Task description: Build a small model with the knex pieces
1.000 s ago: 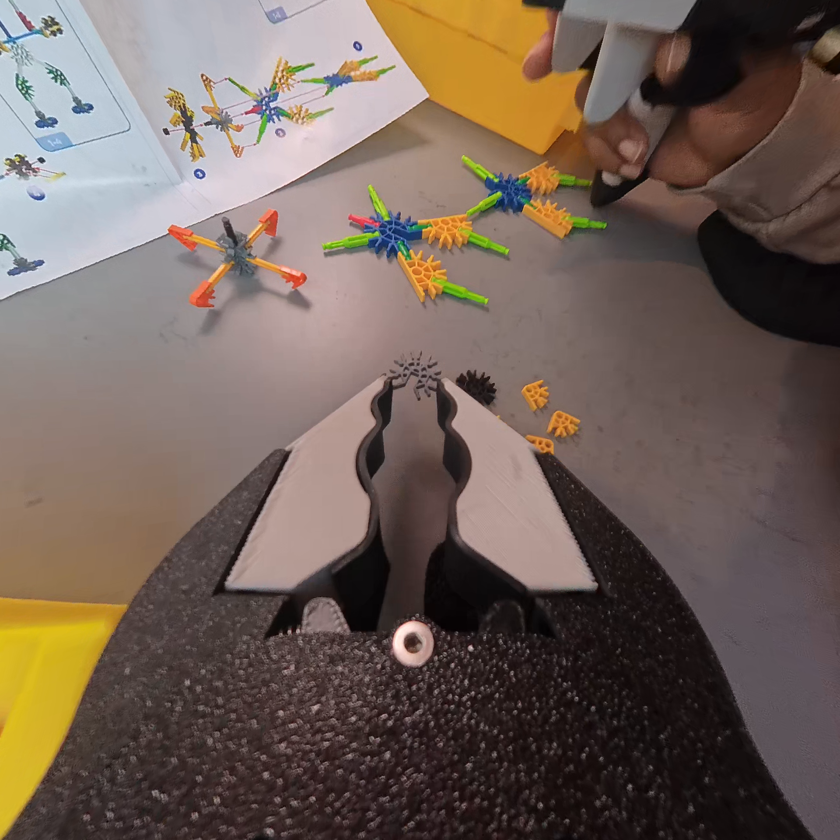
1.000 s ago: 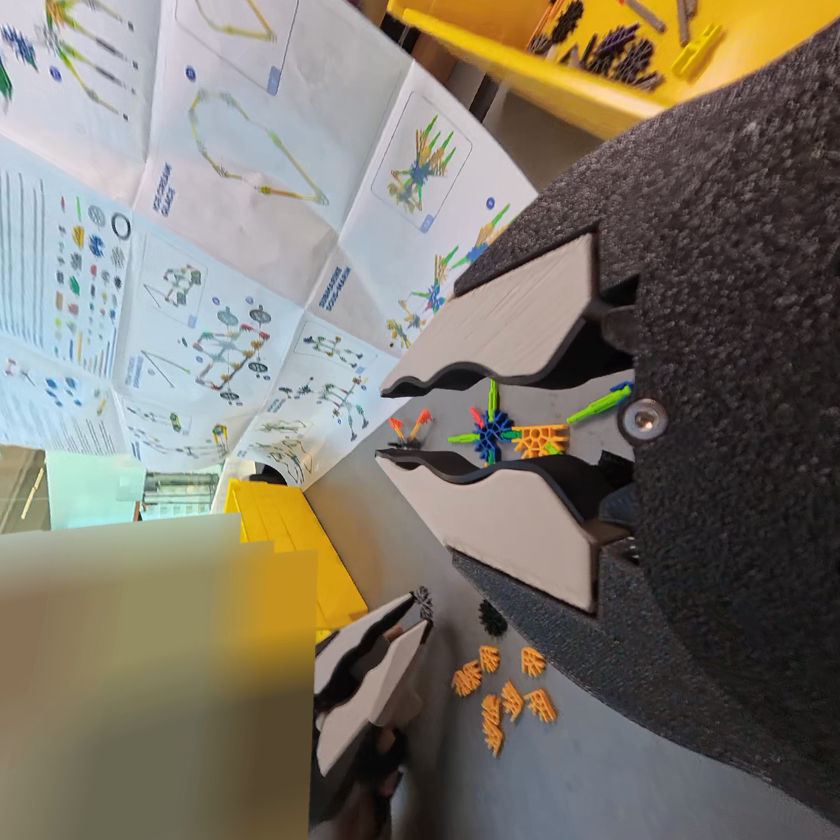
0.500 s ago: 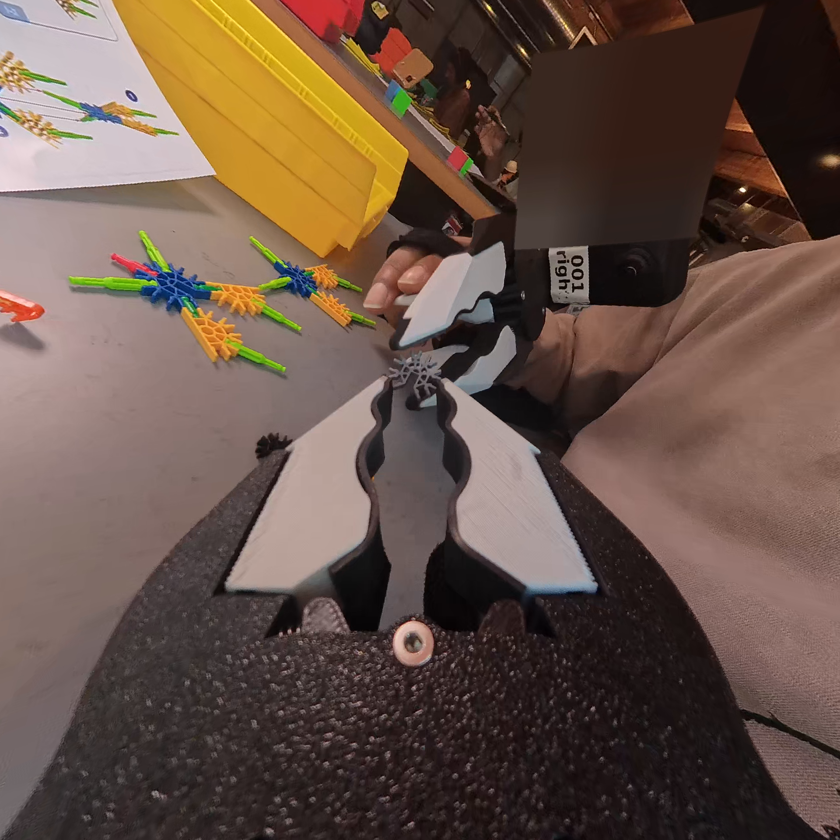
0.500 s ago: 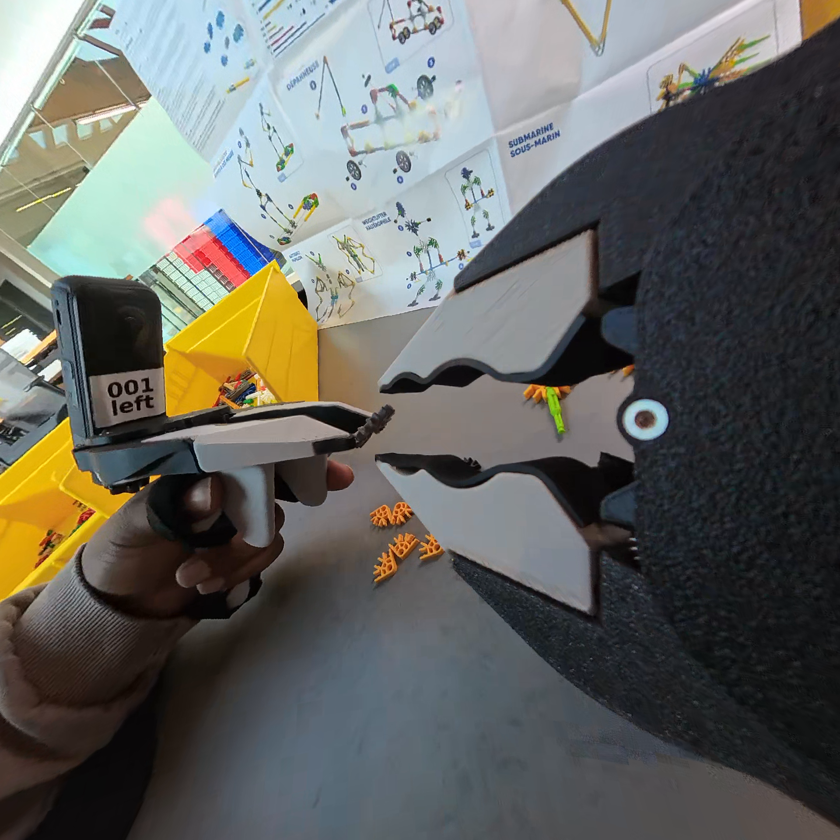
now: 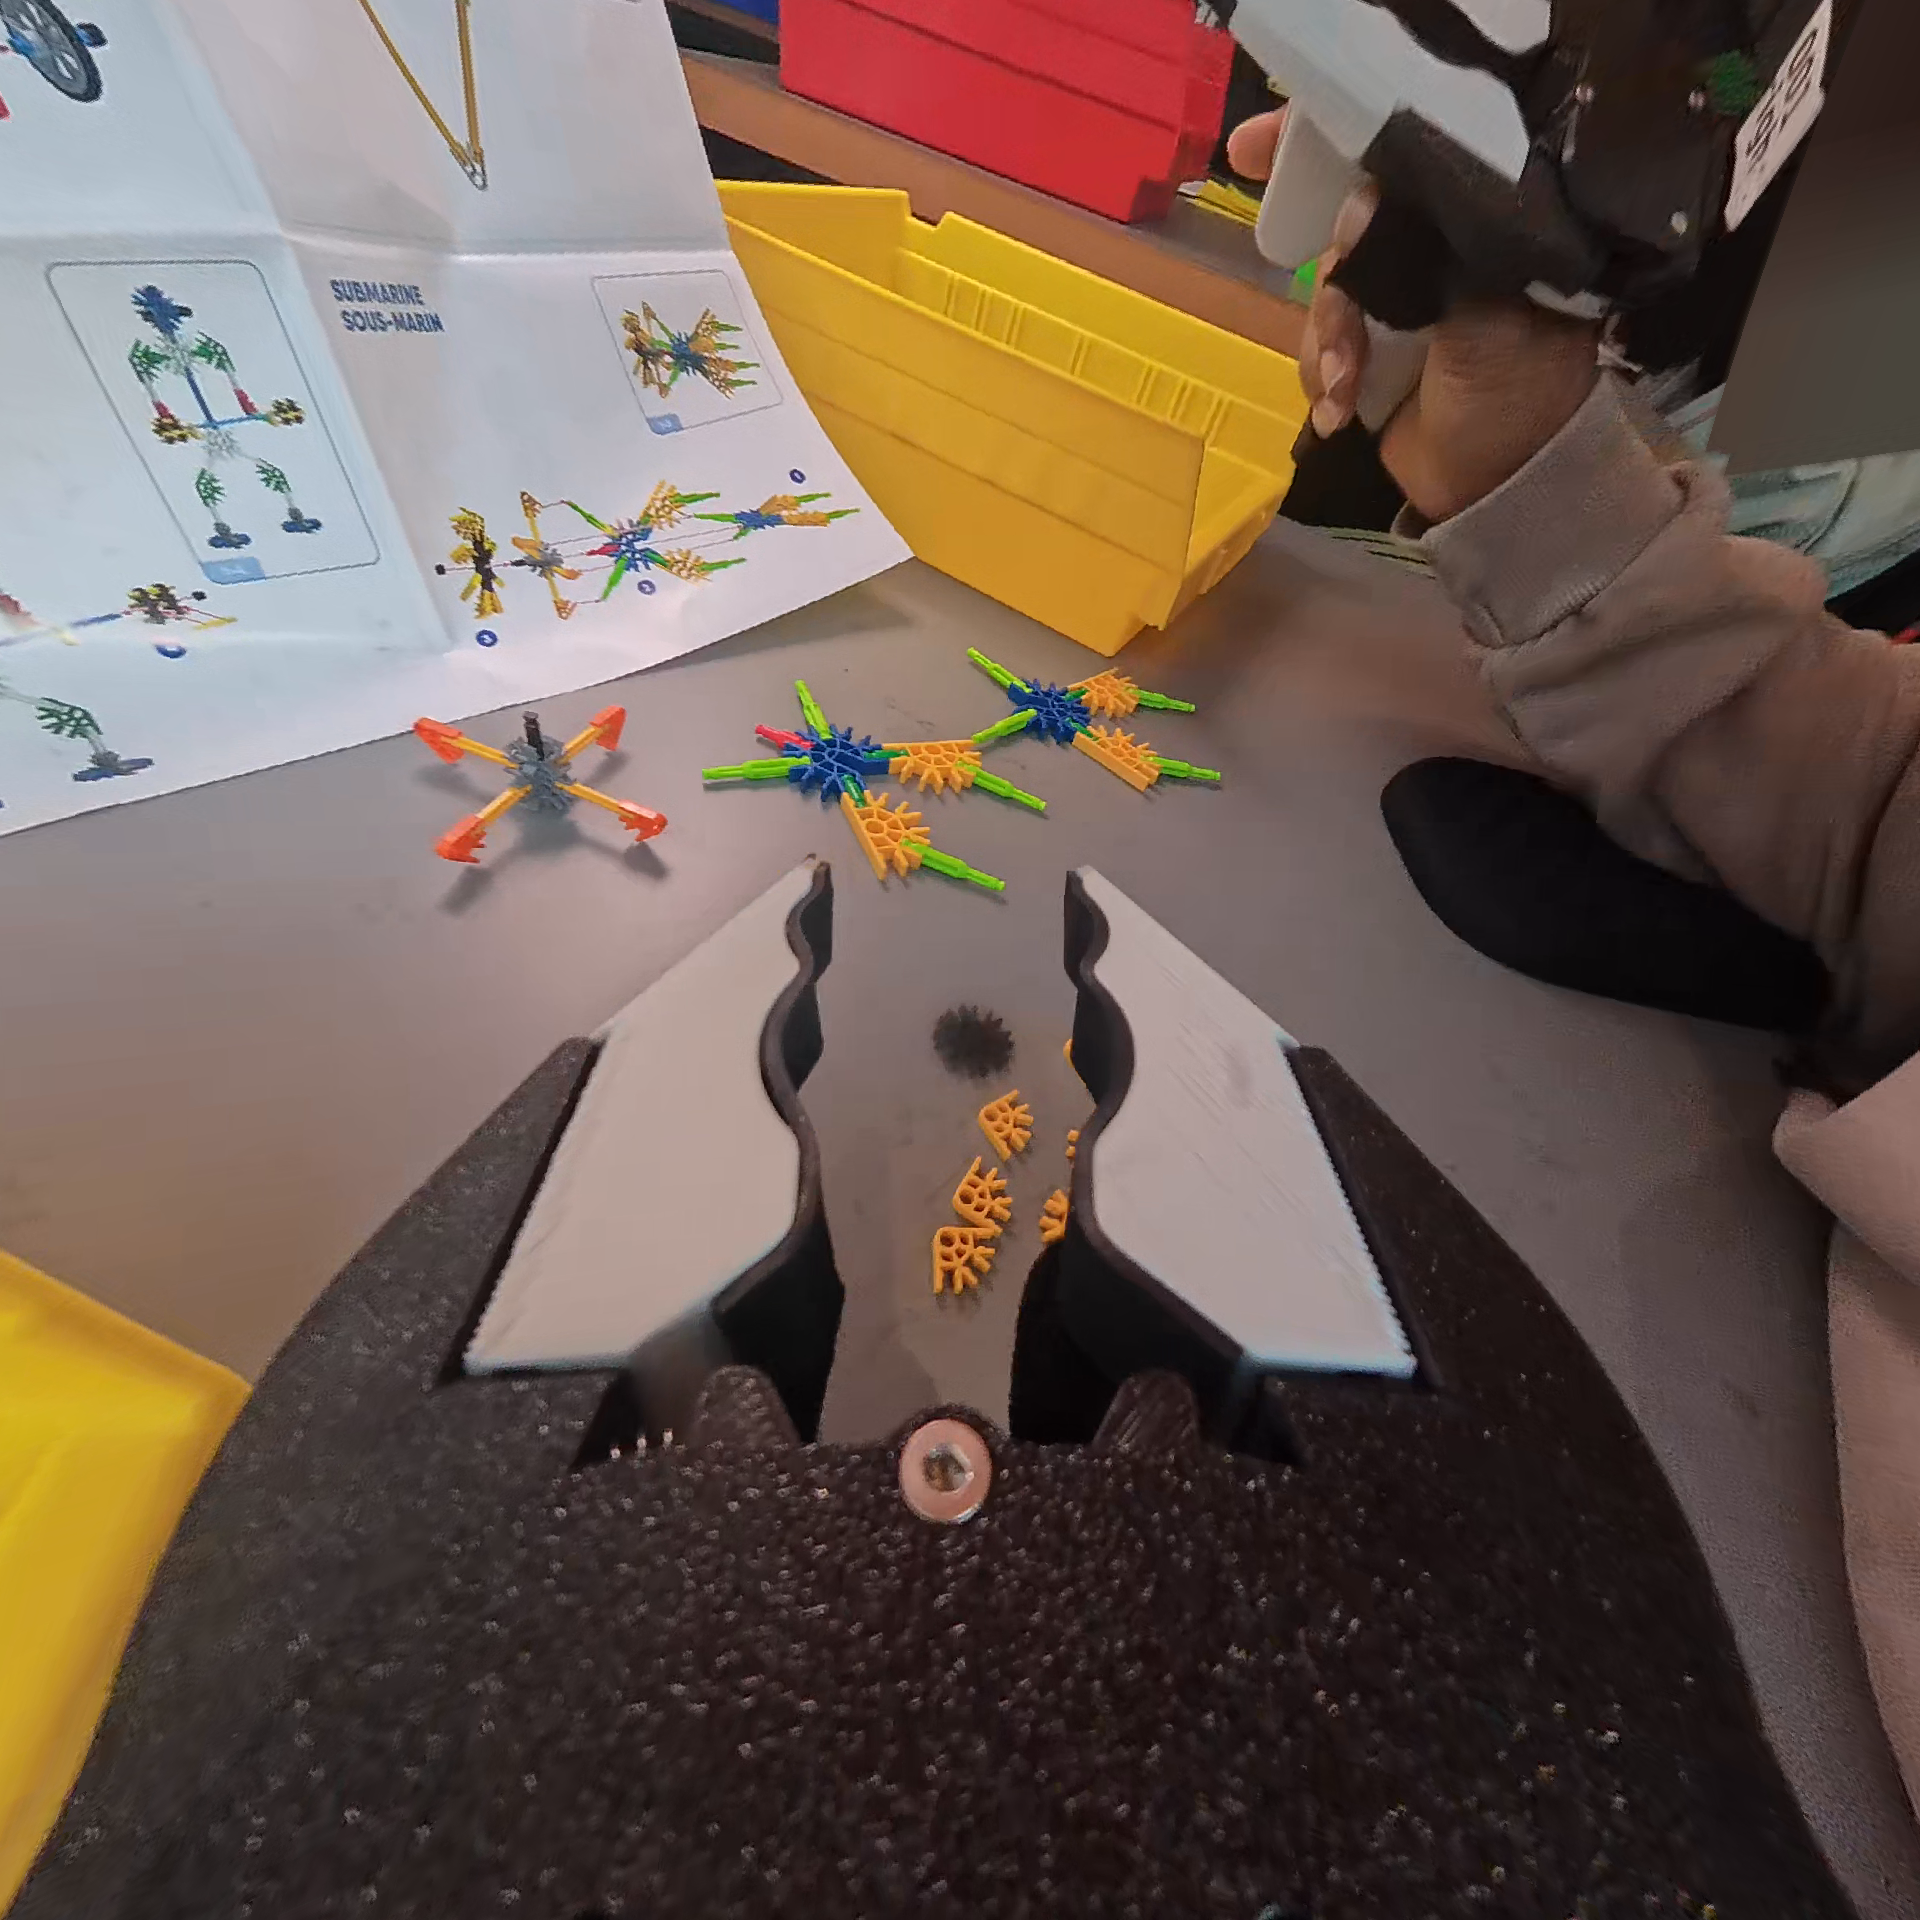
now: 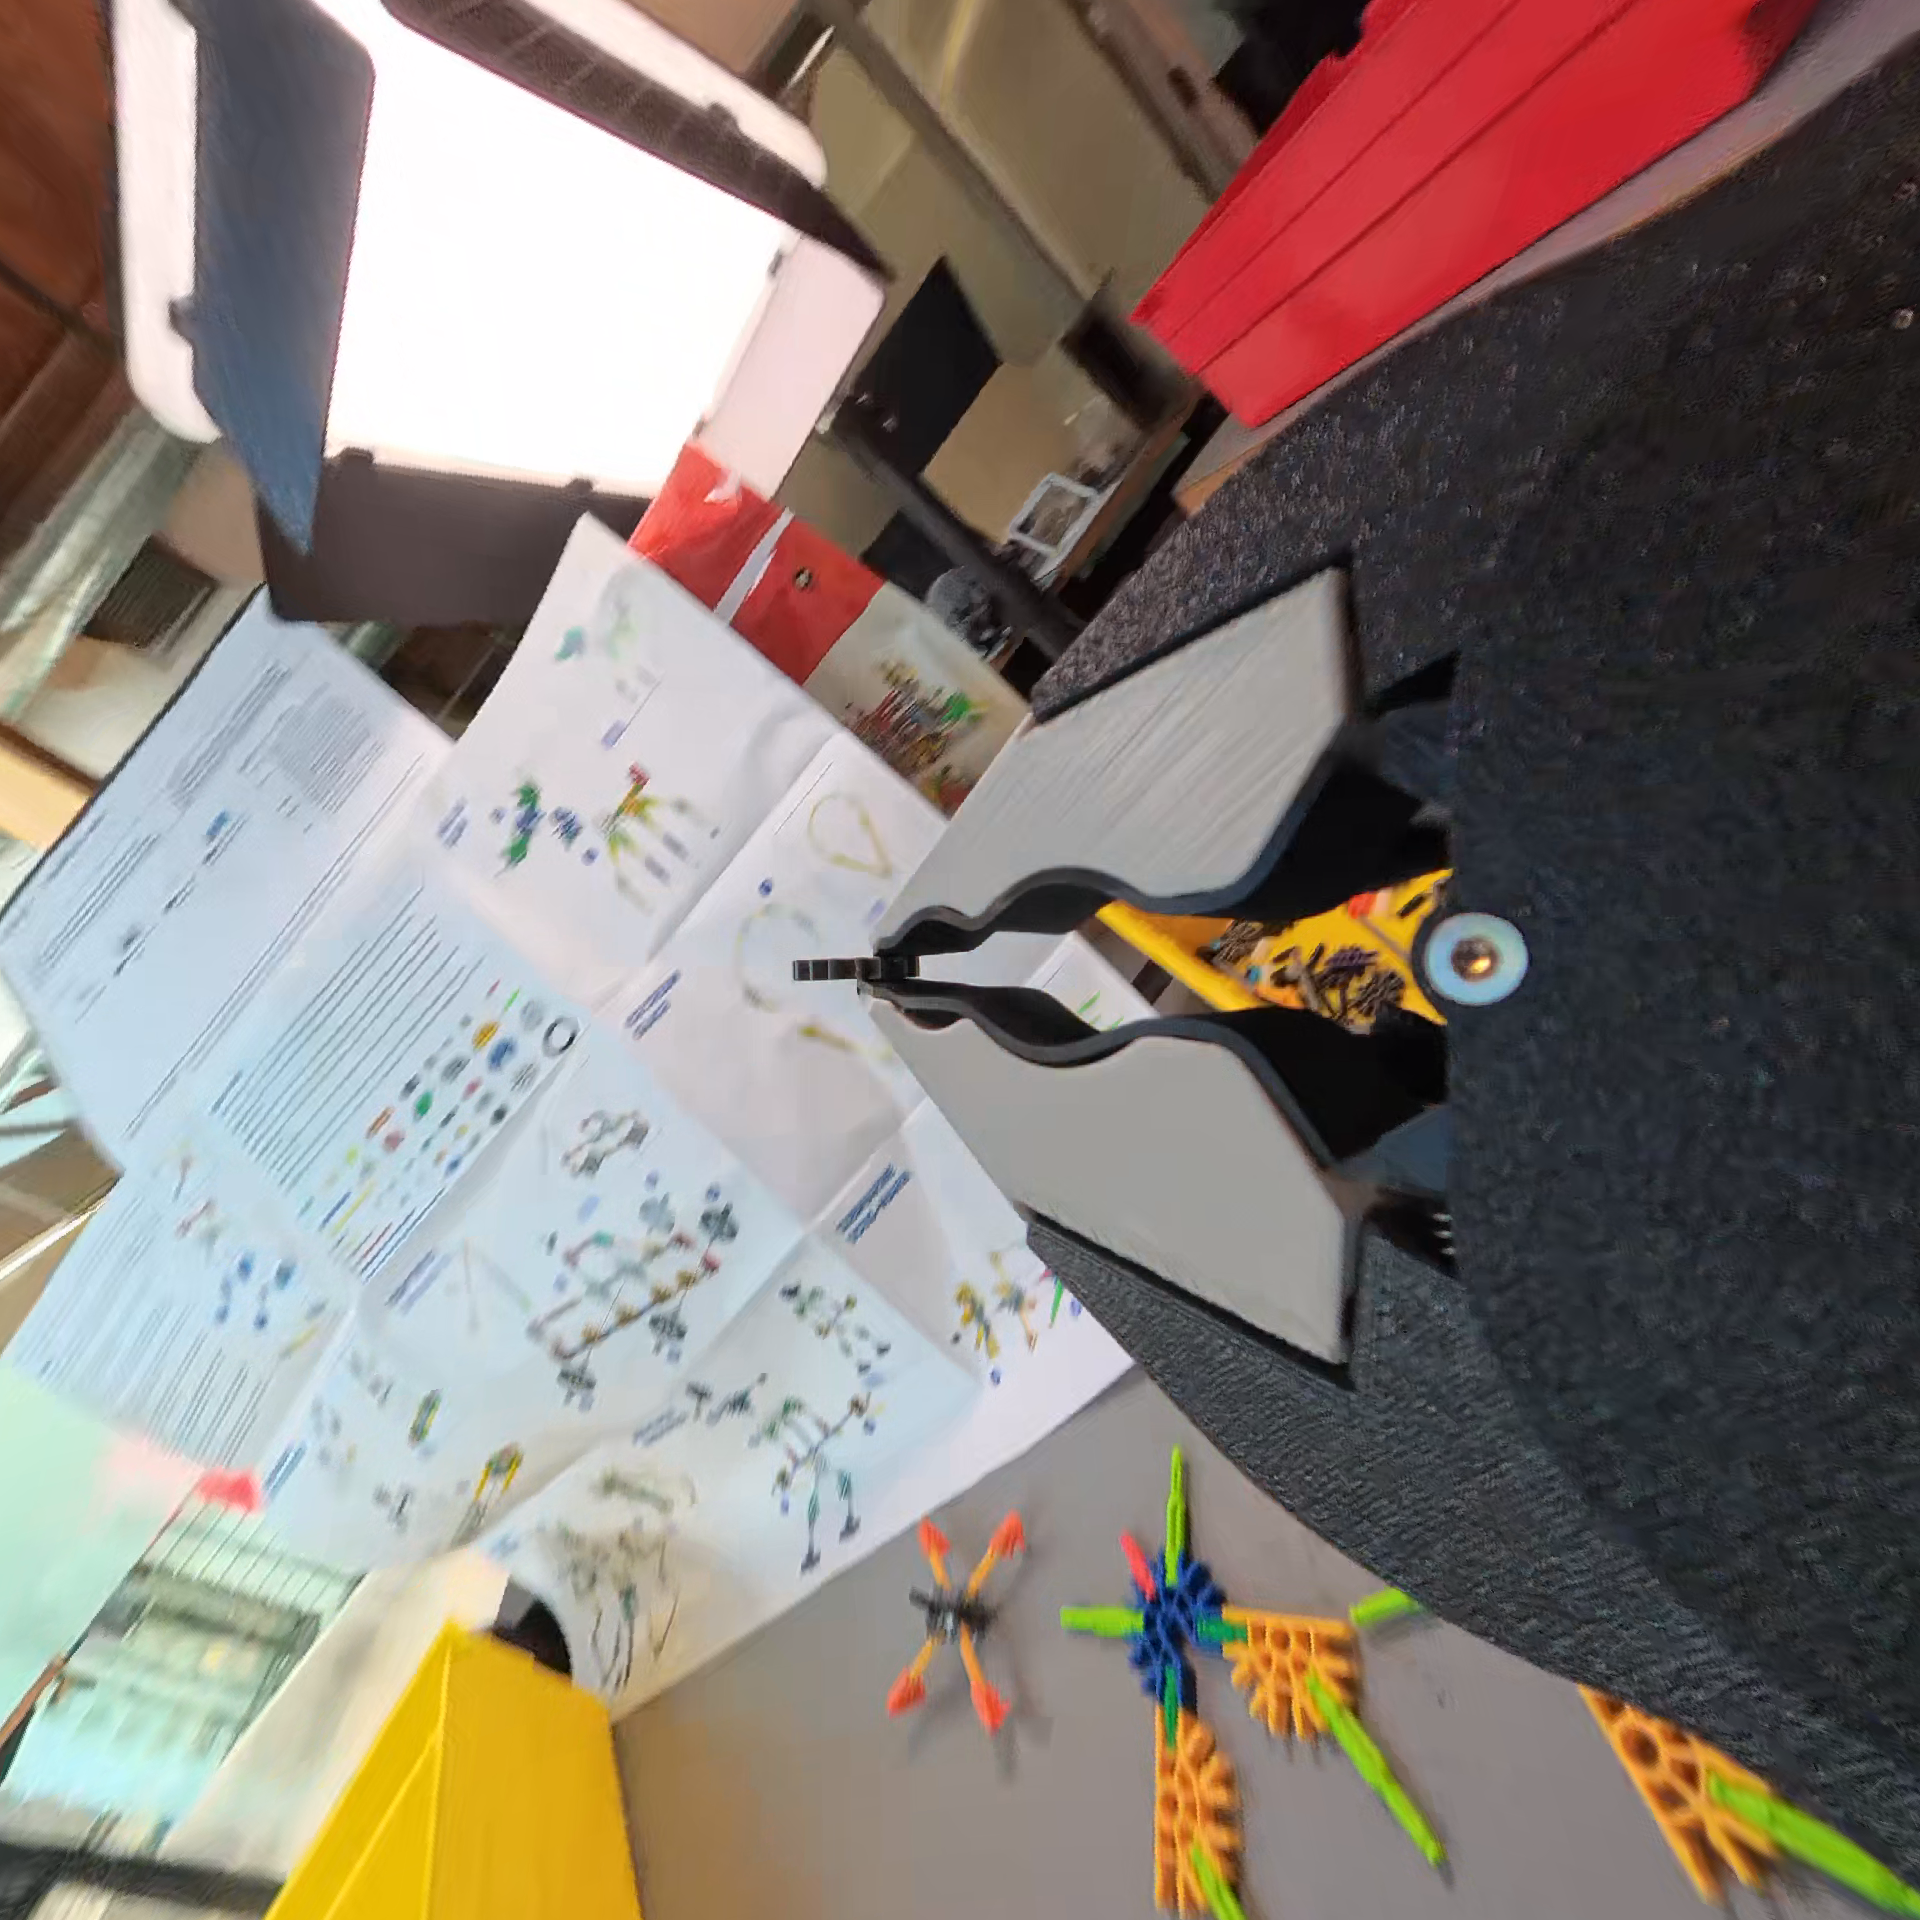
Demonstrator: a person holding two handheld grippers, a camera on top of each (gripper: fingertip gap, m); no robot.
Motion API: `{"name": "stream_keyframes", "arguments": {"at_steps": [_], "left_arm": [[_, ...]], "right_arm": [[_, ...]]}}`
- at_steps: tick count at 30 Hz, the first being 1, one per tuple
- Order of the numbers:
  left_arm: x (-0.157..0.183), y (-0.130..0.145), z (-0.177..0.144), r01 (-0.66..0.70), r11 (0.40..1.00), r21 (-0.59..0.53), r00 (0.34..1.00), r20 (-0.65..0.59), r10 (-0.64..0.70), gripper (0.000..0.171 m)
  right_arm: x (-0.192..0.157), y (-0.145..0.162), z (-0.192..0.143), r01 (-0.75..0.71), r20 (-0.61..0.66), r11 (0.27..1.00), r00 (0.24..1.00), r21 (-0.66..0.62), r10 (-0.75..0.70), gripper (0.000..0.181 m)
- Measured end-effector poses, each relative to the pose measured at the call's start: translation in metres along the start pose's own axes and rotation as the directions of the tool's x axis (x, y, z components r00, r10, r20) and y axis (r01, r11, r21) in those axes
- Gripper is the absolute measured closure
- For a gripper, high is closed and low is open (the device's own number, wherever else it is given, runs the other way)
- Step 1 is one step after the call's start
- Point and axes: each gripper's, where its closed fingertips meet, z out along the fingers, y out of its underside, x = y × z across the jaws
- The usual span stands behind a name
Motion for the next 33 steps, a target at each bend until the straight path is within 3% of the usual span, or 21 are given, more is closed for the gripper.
{"name": "stream_keyframes", "arguments": {"at_steps": [3, 5, 7, 10, 13, 15, 18, 21, 26, 29, 33], "left_arm": [[-0.001, 0.002, 0.000, -0.021, 1.000, -0.007, 0.999, 0.032, 0.021, 0.127], [-0.001, 0.000, -0.001, -0.026, 1.000, 0.000, 0.998, 0.051, 0.026, 0.127], [-0.001, -0.004, -0.004, -0.035, 0.999, 0.014, 0.996, 0.077, 0.034, 0.127], [-0.006, -0.008, -0.013, -0.057, 0.998, 0.030, 0.989, 0.142, 0.052, 0.127], [-0.013, -0.008, -0.024, -0.069, 0.997, 0.037, 0.976, 0.210, 0.059, 0.127], [-0.018, -0.005, -0.031, -0.078, 0.997, 0.029, 0.964, 0.257, 0.068, 0.127], [-0.025, 0.000, -0.042, -0.107, 0.994, 0.005, 0.939, 0.330, 0.100, 0.127], [-0.031, 0.007, -0.051, -0.124, 0.992, -0.027, 0.919, 0.375, 0.125, 0.127], [-0.035, 0.019, -0.054, -0.099, 0.992, -0.078, 0.925, 0.360, 0.121, 0.124], [-0.033, 0.022, -0.054, -0.123, 0.987, -0.101, 0.927, 0.343, 0.151, 0.124], [-0.026, 0.027, -0.050, -0.154, 0.979, -0.134, 0.931, 0.311, 0.189, 0.119]], "right_arm": [[0.058, 0.043, 0.006, -0.080, -0.114, 0.981, 0.992, -0.176, 0.061, 0.180], [0.076, 0.093, 0.008, -0.158, -0.152, 0.915, 0.982, -0.372, 0.108, 0.179], [0.085, 0.130, 0.004, -0.213, -0.208, 0.853, 0.970, -0.477, 0.126, 0.165], [0.090, 0.135, -0.003, -0.284, -0.277, 0.860, 0.945, -0.424, 0.176, 0.153], [0.089, 0.093, -0.009, -0.285, -0.263, 0.923, 0.940, -0.258, 0.217, 0.151], [0.070, 0.060, -0.010, -0.293, -0.172, 0.943, 0.949, -0.160, 0.266, 0.152], [0.013, 0.014, -0.011, -0.348, 0.053, 0.933, 0.934, -0.094, 0.354, 0.153], [-0.070, -0.022, -0.011, -0.433, 0.330, 0.894, 0.832, -0.118, 0.446, 0.153], [-0.195, -0.013, -0.017, -0.302, 0.584, 0.918, 0.708, -0.259, 0.397, 0.151], [-0.226, -0.008, -0.020, -0.259, 0.638, 0.925, 0.670, -0.279, 0.380, 0.153], [-0.238, -0.008, -0.021, -0.314, 0.656, 0.895, 0.609, -0.318, 0.446, 0.153]]}}
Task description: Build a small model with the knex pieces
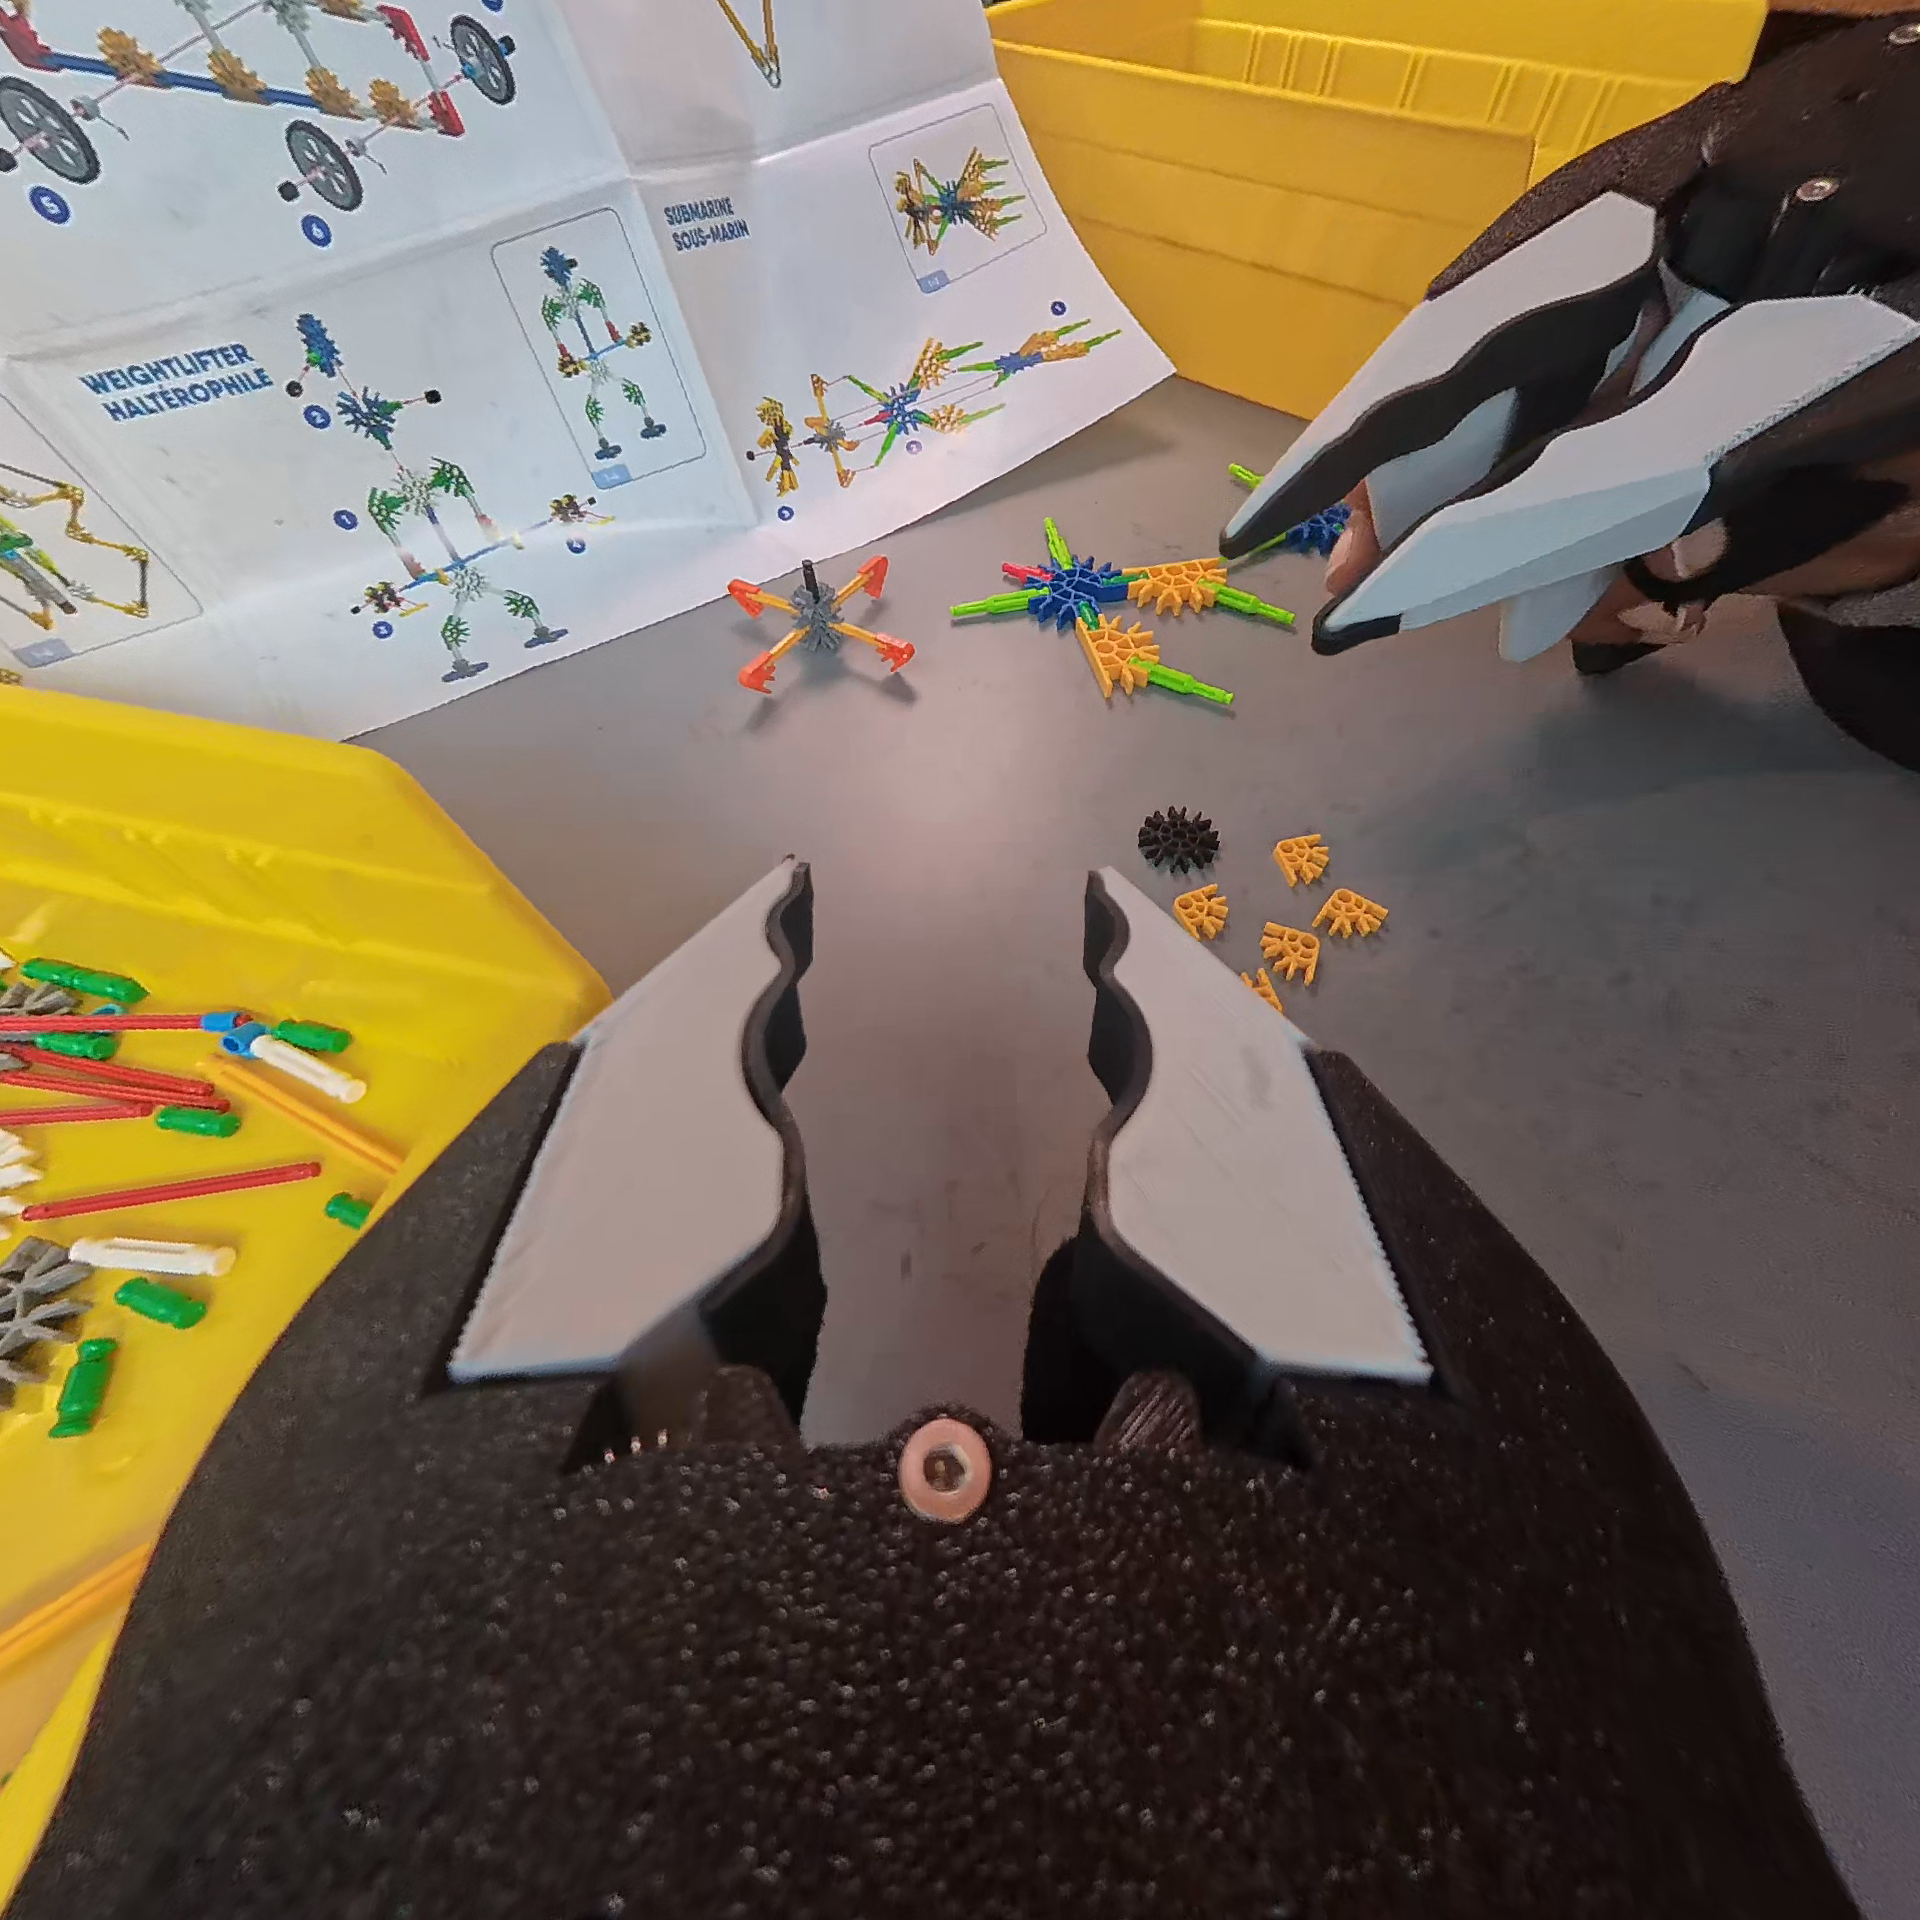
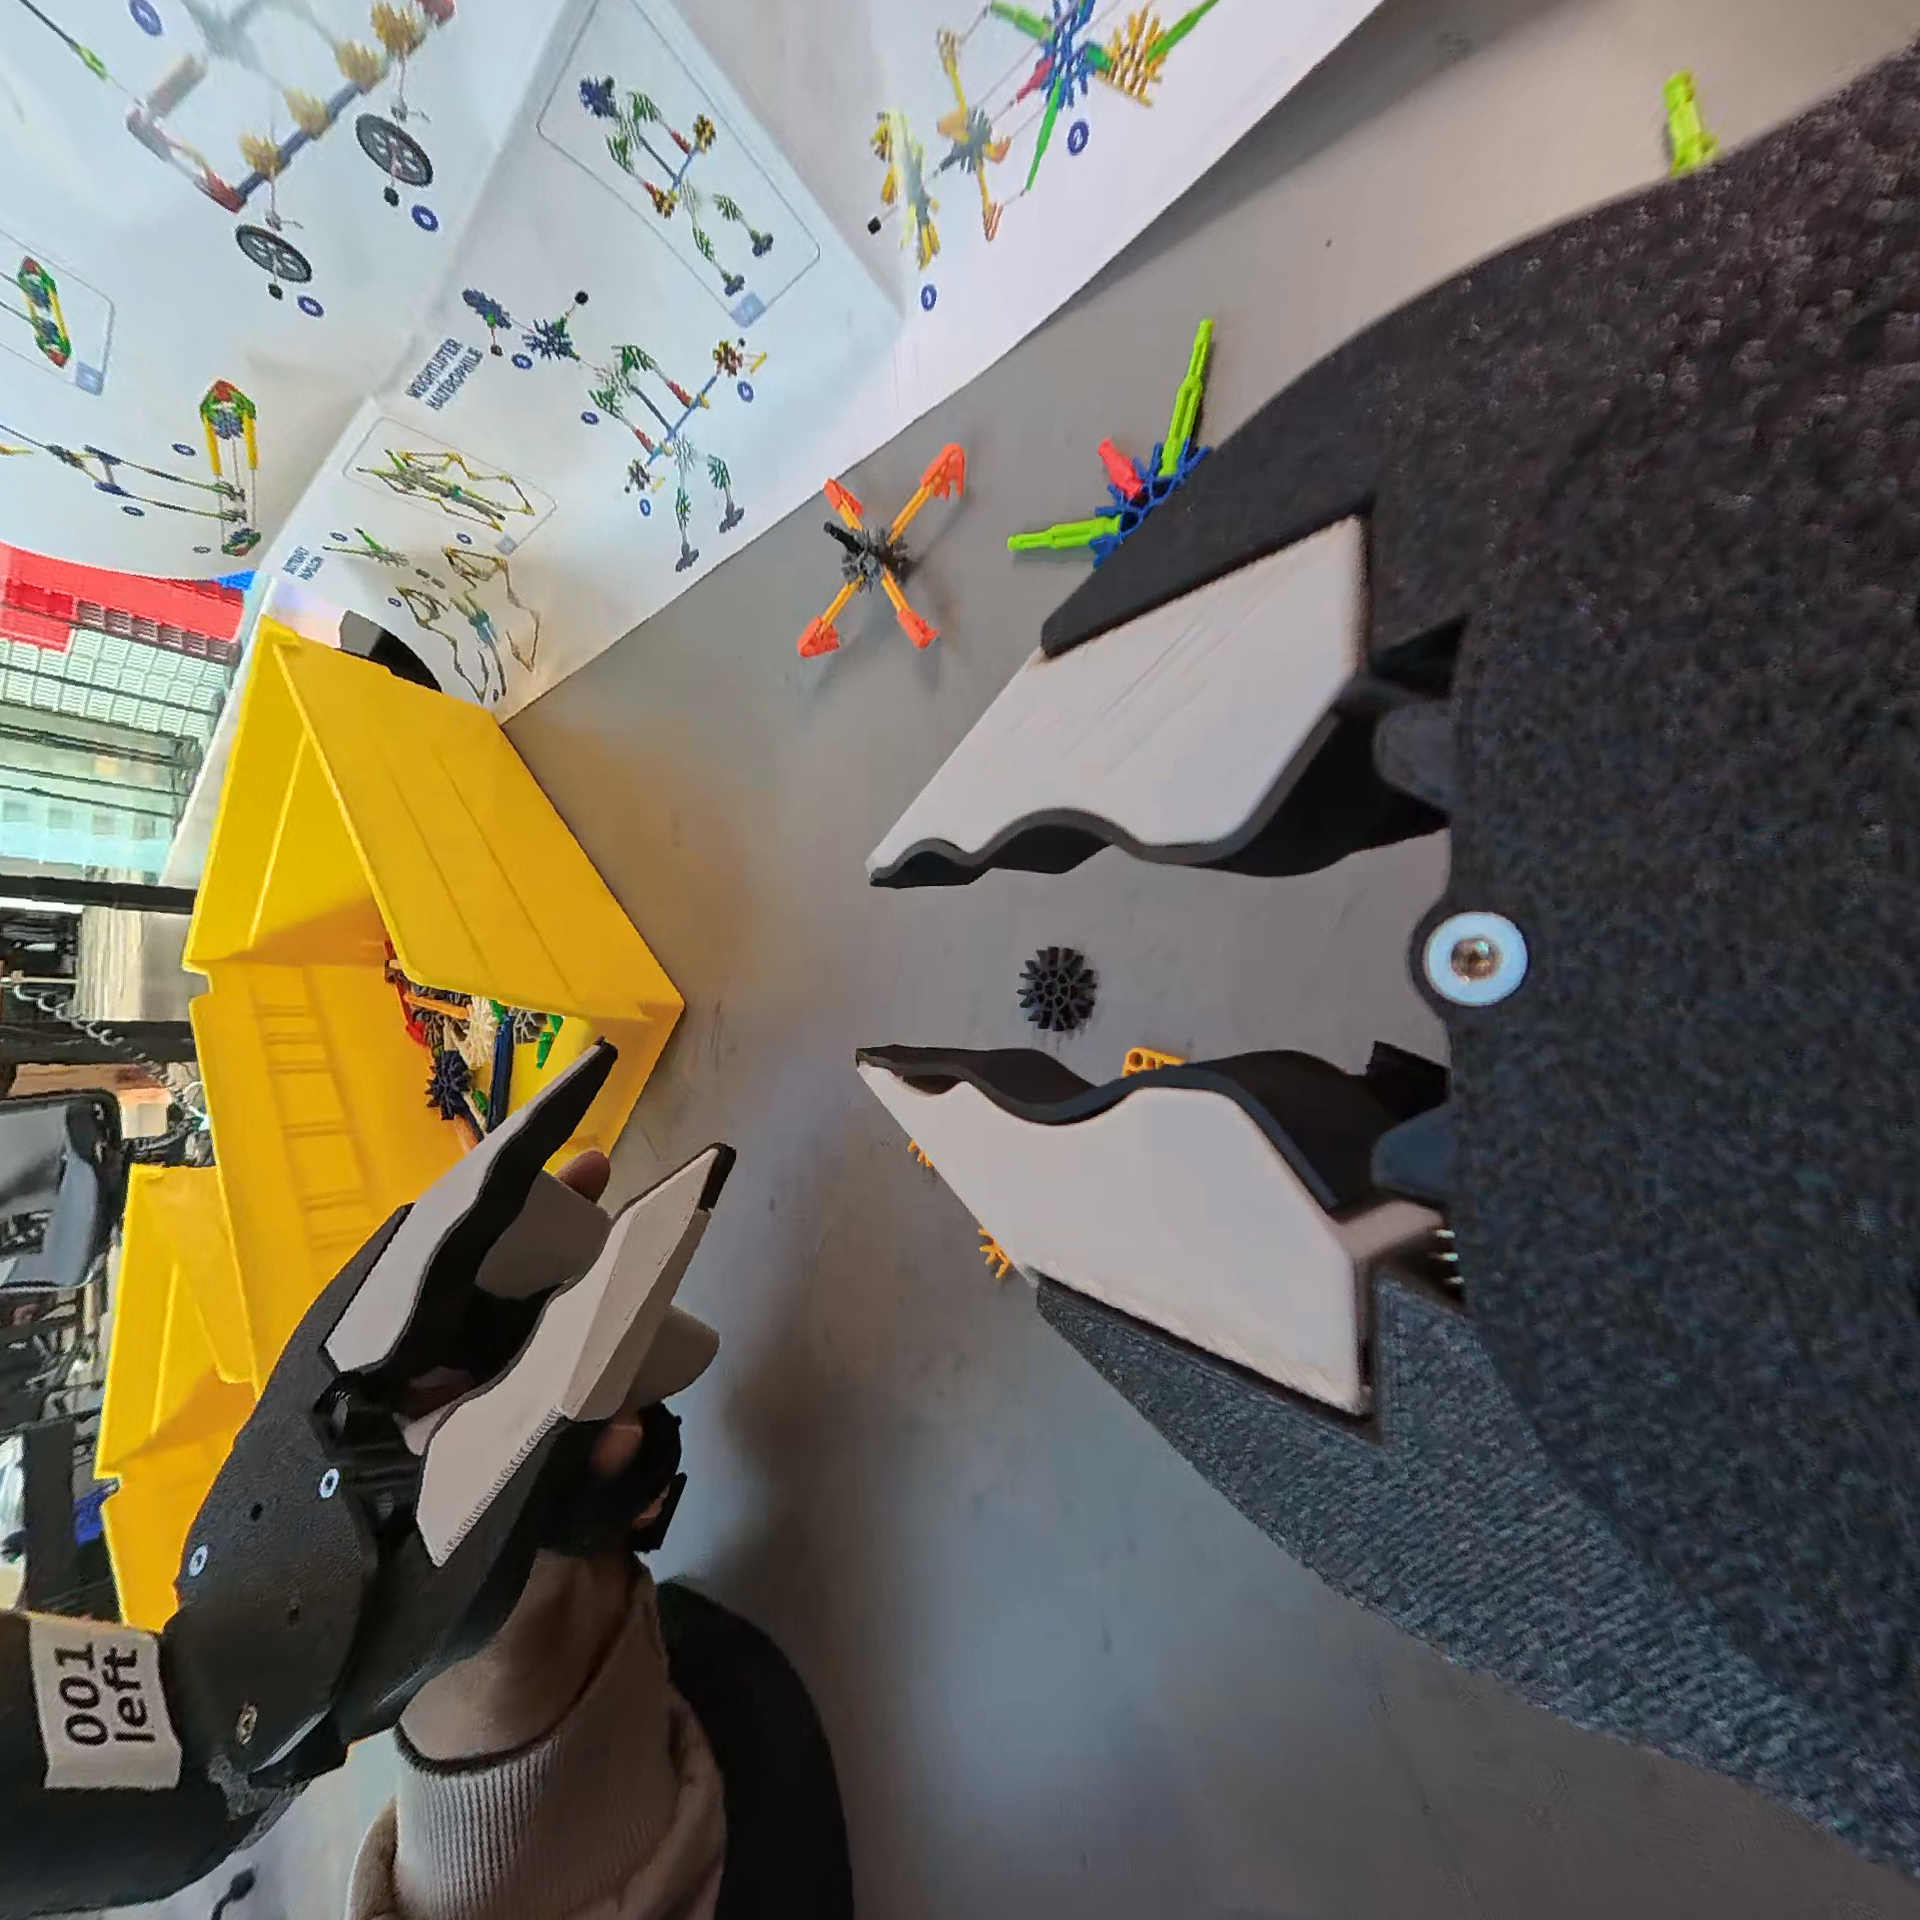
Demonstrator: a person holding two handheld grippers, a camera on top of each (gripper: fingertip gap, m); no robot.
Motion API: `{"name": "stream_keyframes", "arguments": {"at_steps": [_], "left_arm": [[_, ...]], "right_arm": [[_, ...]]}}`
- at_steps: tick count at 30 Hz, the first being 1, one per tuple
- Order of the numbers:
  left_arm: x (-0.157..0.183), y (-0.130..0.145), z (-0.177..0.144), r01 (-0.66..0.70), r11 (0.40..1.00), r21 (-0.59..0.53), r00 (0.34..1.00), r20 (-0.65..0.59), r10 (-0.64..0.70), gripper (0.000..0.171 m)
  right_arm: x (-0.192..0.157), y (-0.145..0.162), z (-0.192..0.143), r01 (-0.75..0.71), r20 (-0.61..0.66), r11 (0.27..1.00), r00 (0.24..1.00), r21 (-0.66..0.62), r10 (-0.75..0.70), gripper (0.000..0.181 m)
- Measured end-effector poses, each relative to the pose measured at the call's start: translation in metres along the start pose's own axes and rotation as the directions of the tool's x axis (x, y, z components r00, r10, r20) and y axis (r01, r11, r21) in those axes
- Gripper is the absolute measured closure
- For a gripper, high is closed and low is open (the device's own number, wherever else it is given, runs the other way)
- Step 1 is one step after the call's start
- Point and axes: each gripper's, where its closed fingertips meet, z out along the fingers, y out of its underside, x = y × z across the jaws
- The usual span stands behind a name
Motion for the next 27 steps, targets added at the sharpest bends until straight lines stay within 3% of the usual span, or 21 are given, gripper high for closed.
{"name": "stream_keyframes", "arguments": {"at_steps": [5, 9, 15, 23, 27], "left_arm": [[0.012, 0.012, 0.006, -0.023, 0.998, -0.066, 0.998, -0.060, 0.019, 0.118], [0.020, 0.028, 0.011, -0.061, 0.988, -0.144, 0.993, -0.112, 0.045, 0.136], [0.029, 0.042, 0.015, -0.097, 0.974, -0.207, 0.985, -0.162, 0.064, 0.141], [0.041, 0.054, 0.019, -0.136, 0.958, -0.252, 0.975, -0.207, 0.084, 0.144], [0.045, 0.057, 0.023, -0.168, 0.949, -0.266, 0.972, -0.207, 0.114, 0.154]], "right_arm": [[-0.004, 0.004, 0.002, 0.012, 0.021, 1.000, 1.000, -0.024, -0.012, 0.153], [-0.004, 0.006, 0.003, 0.010, 0.024, 0.999, 1.000, -0.036, -0.009, 0.152], [0.010, 0.011, -0.001, -0.003, -0.029, 0.998, 1.000, -0.059, 0.002, 0.153], [-0.008, 0.050, 0.003, 0.138, 0.074, 0.953, 0.990, -0.269, -0.123, 0.159], [-0.017, 0.065, 0.005, 0.224, 0.115, 0.913, 0.974, -0.341, -0.196, 0.160]]}}
